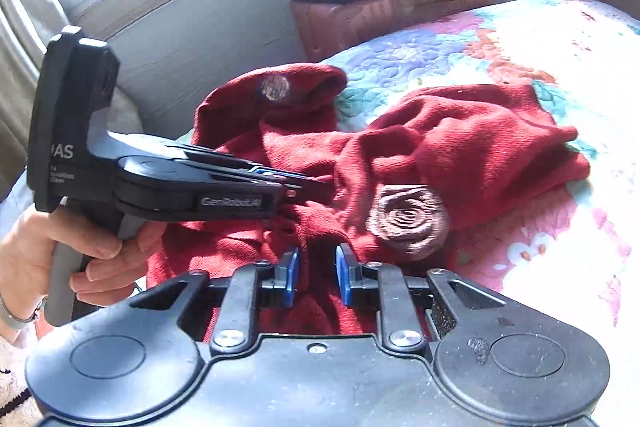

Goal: Fold clothes

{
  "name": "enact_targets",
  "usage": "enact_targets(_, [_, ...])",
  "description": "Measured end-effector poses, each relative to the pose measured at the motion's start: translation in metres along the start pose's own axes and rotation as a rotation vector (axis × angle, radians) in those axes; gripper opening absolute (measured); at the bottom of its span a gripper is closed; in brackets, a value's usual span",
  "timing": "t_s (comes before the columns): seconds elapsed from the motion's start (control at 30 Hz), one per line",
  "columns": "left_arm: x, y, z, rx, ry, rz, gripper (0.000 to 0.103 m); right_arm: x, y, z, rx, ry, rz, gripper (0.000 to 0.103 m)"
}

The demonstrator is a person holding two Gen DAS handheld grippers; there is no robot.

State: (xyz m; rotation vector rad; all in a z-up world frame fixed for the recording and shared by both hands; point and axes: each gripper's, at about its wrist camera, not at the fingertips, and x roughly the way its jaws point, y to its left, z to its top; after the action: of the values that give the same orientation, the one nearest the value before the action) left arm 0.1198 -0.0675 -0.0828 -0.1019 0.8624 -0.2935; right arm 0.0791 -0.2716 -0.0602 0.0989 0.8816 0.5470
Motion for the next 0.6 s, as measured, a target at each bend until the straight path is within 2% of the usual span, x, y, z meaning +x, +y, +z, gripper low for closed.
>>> enact_targets(0.07, [0.006,0.012,-0.002,-0.015,0.017,0.035,0.005,-0.004,-0.018,0.005,0.086,-0.014,-0.033,0.033])
enact_targets(0.13, [0.009,0.022,-0.006,-0.041,0.028,0.007,0.005,-0.001,-0.039,0.007,0.203,-0.02,-0.04,0.037])
enact_targets(0.2, [0.008,0.024,-0.007,-0.047,0.024,0.0,0.005,0.007,-0.058,0.009,0.32,-0.018,-0.031,0.051])
enact_targets(0.27, [0.006,0.018,-0.005,-0.013,0.015,0.012,0.005,0.02,-0.073,0.013,0.422,-0.004,0.001,0.06])
enact_targets(0.33, [0.002,0.012,-0.004,0.02,-0.001,0.016,0.005,0.029,-0.079,0.015,0.484,-0.013,0.023,0.06])
enact_targets(0.37, [-0.003,0.01,-0.003,0.035,-0.011,0.014,0.005,0.033,-0.078,0.019,0.472,-0.024,0.026,0.06])
enact_targets(0.43, [-0.013,0.007,0.0,0.068,-0.032,0.0,0.006,0.042,-0.068,0.03,0.387,-0.036,0.033,0.023])
enact_targets(0.47, [-0.019,0.004,0.002,0.096,-0.048,-0.014,0.009,0.045,-0.061,0.035,0.315,-0.041,0.033,0.011])
enact_targets(0.53, [-0.028,-0.002,0.005,0.131,-0.07,-0.014,0.009,0.048,-0.05,0.046,0.212,-0.078,0.039,0.011])
enact_targets(0.6, [-0.036,-0.007,0.008,0.146,-0.099,-0.045,0.018,0.05,-0.043,0.059,0.189,-0.086,0.058,0.011])
